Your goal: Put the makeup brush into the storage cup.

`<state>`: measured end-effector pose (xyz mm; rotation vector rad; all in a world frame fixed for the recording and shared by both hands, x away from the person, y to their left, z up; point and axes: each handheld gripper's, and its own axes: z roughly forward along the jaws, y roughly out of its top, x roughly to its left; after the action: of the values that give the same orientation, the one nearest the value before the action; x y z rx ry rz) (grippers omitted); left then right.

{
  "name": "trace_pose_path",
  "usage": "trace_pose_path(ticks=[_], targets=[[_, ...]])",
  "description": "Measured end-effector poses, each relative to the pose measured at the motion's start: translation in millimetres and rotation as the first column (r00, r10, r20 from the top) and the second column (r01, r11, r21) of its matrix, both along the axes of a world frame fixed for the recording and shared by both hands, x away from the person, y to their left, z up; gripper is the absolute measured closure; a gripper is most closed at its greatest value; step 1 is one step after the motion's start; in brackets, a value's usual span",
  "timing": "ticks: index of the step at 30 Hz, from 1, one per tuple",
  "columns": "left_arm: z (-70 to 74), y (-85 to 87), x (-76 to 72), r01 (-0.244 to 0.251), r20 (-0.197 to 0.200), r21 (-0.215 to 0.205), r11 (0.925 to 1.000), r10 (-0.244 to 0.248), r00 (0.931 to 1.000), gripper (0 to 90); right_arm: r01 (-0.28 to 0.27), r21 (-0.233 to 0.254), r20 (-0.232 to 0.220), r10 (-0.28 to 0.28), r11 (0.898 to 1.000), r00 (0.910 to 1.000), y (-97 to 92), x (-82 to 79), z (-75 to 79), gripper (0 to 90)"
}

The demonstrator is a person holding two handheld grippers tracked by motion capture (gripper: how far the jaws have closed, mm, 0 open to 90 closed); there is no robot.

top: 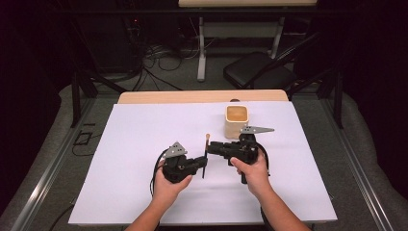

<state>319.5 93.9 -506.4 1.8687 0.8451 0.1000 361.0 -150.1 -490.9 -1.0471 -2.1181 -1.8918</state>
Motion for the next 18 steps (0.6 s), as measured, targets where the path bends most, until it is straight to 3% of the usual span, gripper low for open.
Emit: trace_pose_path(ticks=[18], targets=[[-1.6,-6.0,-2.4,0.024,0.002,0.027,0.9994,-0.024,0.9997,83.4,0.015,0.001,-0.002,-0.015,1.0,0.9999,-1.4,-0.4,1.9,69.3]])
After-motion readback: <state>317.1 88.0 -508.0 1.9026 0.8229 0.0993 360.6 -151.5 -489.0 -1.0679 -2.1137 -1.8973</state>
